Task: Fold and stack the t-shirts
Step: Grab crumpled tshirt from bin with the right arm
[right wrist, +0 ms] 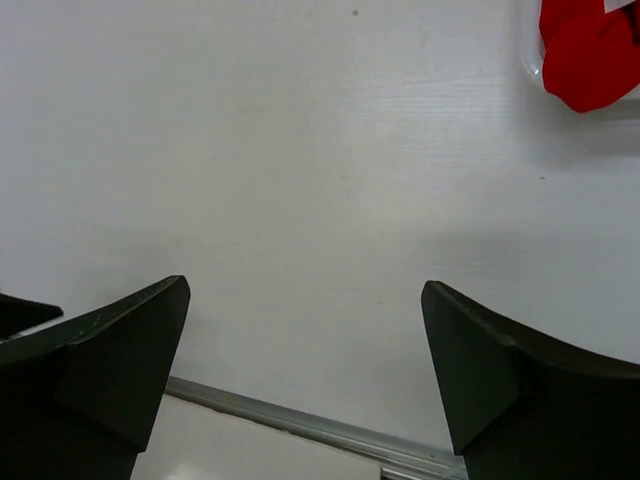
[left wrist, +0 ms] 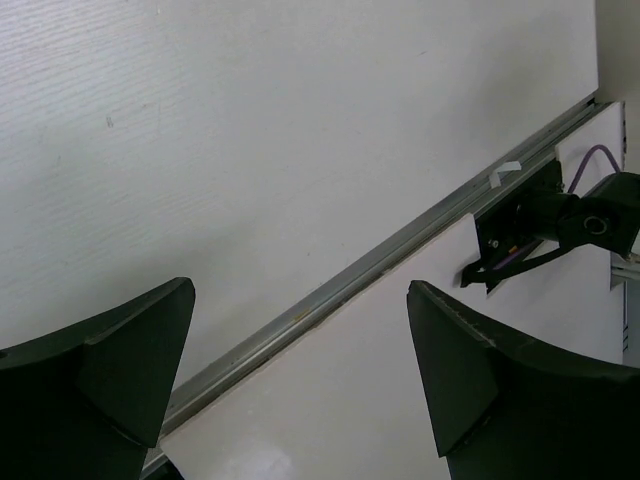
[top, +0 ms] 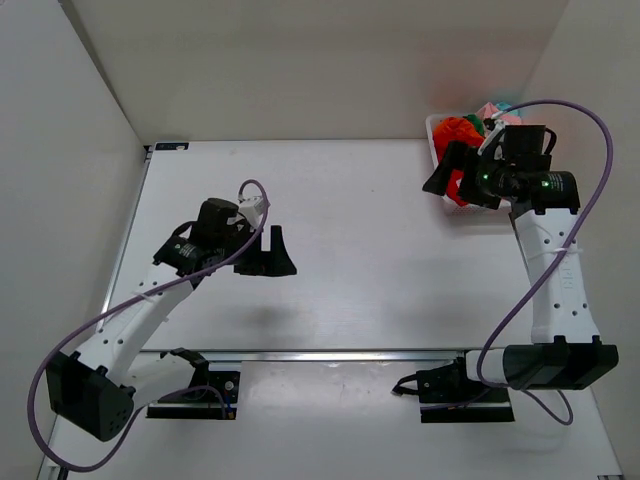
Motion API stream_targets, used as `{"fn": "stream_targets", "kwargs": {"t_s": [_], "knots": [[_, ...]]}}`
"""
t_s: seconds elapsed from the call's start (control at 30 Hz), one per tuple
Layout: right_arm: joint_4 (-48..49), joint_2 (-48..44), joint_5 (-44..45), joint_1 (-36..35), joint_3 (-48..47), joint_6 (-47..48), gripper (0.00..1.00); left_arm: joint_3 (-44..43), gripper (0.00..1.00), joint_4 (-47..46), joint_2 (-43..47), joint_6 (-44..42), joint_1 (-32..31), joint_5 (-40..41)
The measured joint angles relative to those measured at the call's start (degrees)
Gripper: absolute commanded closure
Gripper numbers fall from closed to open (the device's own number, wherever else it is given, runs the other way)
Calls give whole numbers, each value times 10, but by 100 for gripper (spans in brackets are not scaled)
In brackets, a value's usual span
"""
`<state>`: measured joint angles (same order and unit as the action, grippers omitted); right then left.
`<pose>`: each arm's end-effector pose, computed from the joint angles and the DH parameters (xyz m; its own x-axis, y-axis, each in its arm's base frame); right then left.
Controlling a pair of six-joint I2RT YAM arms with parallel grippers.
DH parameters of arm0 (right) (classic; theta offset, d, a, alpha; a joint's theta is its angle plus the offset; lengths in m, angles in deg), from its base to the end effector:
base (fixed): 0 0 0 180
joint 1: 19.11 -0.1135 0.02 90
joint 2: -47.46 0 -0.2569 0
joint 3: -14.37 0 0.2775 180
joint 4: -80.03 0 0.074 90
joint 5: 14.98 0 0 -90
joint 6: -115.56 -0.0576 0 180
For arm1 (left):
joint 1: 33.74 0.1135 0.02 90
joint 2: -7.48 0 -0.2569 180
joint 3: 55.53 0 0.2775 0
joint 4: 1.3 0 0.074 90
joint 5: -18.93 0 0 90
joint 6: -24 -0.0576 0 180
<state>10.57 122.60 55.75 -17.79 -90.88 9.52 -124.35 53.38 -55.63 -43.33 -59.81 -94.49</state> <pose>0.2938 0.0122 0.4196 -0.6737 0.2764 -0.6854 -0.0492 0.9086 0.4148 0.2264 -0.1362 0.2745 -0.8710 0.0324 -0.4902 0.3272 0.7825 -0.5297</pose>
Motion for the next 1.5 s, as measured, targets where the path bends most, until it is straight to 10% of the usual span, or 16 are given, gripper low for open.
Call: {"fn": "stream_targets", "kwargs": {"t_s": [0.4, 0.43, 0.5, 0.53, 0.57, 0.67, 0.7, 0.73, 0.9, 1.07, 1.5], "knots": [[-27, -35, 184, -67, -30, 91, 1, 37, 1, -107, 156, 9, 42, 34], [-18, -43, 180, -54, -31, 99, 1, 31, 15, -113, 157, 10, 54, 41], [3, -57, 165, 0, -35, 104, 29, 23, 36, -129, 156, 21, 81, 52], [12, -59, 169, 23, -39, 106, 91, 23, 44, -139, 155, 23, 94, 56], [17, -59, 175, 36, -45, 110, 100, 23, 47, -143, 156, 28, 104, 62], [29, -21, 196, 14, -69, 112, 91, 25, 43, -148, 158, 40, 108, 83], [36, -2, 192, 13, -76, 108, 61, 25, 29, -147, 156, 39, 104, 89], [43, 17, 183, 17, -82, 97, 53, 25, 26, -142, 155, 34, 101, 94], [89, 149, 162, 84, -85, 64, 76, 25, 23, -104, 139, 28, 111, 100], [99, 326, 169, 88, -146, 73, 63, 26, 1, -87, 144, 29, 108, 107], [103, 550, 213, 78, -315, 89, 46, 44, 1, -79, 143, 48, 100, 76]]}}
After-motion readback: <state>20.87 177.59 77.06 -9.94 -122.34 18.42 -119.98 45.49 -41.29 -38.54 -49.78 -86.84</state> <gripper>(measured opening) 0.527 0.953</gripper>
